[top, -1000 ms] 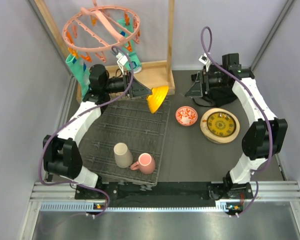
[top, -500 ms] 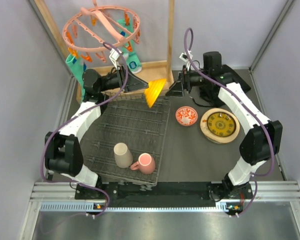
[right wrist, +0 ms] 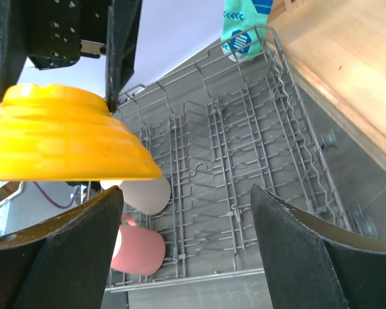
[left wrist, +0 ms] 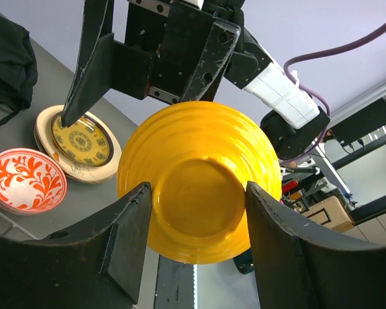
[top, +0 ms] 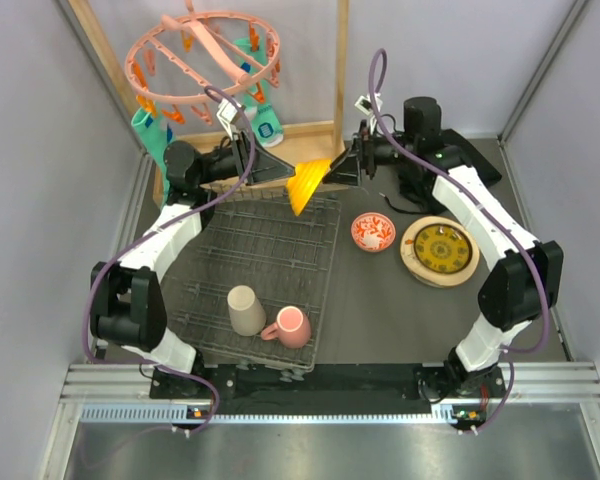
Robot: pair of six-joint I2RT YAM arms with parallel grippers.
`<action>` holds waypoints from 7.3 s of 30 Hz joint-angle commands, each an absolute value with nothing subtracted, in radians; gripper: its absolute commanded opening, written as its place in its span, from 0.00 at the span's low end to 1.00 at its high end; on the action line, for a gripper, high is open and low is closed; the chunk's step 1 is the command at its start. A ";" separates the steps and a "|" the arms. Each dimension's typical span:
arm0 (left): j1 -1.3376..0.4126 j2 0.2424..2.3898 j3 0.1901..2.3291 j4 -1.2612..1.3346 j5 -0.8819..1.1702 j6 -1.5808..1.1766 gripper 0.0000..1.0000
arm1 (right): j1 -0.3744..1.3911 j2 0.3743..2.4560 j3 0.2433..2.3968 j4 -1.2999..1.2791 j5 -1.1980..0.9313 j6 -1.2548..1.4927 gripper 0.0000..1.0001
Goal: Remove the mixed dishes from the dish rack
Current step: Pick up the bowl from the dish rack, then place the bowl at the center of the board, then pick up the cup from the dish rack.
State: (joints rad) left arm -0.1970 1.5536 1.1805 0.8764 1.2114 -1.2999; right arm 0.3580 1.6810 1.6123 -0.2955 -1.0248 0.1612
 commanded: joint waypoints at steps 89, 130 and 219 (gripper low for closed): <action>0.029 1.413 1.276 0.072 1.166 -0.662 0.64 | 0.176 1.790 1.894 -1.252 -0.488 -0.308 0.00; 0.031 1.471 1.310 -0.344 1.126 -0.249 0.64 | 0.141 2.223 2.120 -1.539 -0.434 -0.492 0.00; -0.320 0.974 1.014 -1.135 0.499 0.651 0.99 | 0.146 1.572 1.700 -1.071 -0.525 -0.385 0.88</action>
State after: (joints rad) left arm -0.2611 0.9836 1.0405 -1.1740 0.5545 0.7212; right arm 0.1474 1.6203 1.7016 -1.1030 -0.4976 -0.3923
